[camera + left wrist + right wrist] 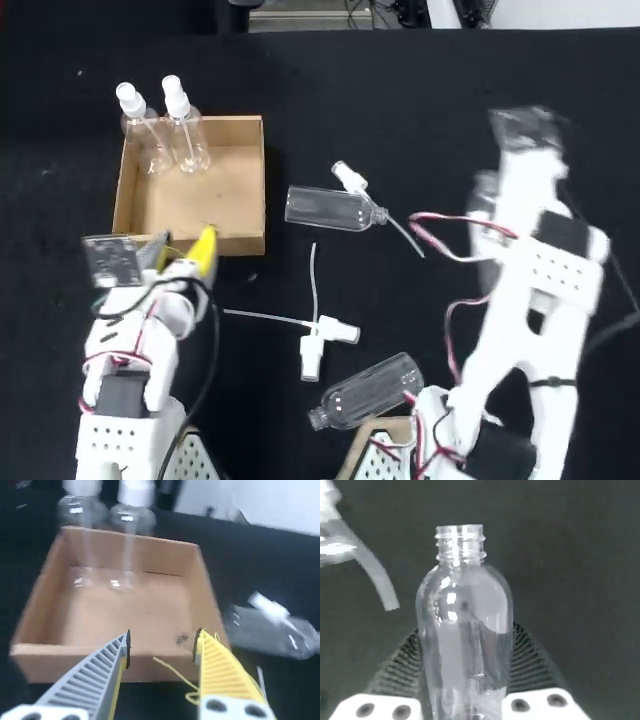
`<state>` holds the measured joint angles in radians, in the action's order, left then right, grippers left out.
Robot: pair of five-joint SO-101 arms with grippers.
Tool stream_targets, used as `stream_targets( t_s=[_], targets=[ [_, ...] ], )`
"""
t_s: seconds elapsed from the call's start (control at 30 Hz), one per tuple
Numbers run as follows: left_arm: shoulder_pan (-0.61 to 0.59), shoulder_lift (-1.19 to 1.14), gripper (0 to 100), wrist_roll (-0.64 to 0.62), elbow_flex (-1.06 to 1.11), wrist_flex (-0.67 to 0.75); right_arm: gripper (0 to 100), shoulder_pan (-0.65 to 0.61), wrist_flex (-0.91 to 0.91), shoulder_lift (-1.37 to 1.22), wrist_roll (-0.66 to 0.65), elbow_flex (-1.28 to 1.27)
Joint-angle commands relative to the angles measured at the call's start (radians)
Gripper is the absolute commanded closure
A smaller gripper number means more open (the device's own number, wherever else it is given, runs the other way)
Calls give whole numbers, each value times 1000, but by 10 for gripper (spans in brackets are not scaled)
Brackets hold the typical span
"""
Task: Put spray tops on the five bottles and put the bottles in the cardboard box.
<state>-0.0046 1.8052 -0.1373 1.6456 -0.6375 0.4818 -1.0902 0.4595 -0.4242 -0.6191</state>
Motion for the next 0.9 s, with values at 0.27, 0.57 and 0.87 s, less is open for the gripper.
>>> stream_targets(
  t_s=[0.27,0.57,0.87],
  targets=[
    [185,5,784,114,-25,-64,987,94,75,-53,172,-119],
    [189,5,784,132,-27,-71,987,-270,-23,-50,606,-39],
    [262,-115,783,144,-90,-83,889,-502,-37,-58,626,-50]
  ],
)
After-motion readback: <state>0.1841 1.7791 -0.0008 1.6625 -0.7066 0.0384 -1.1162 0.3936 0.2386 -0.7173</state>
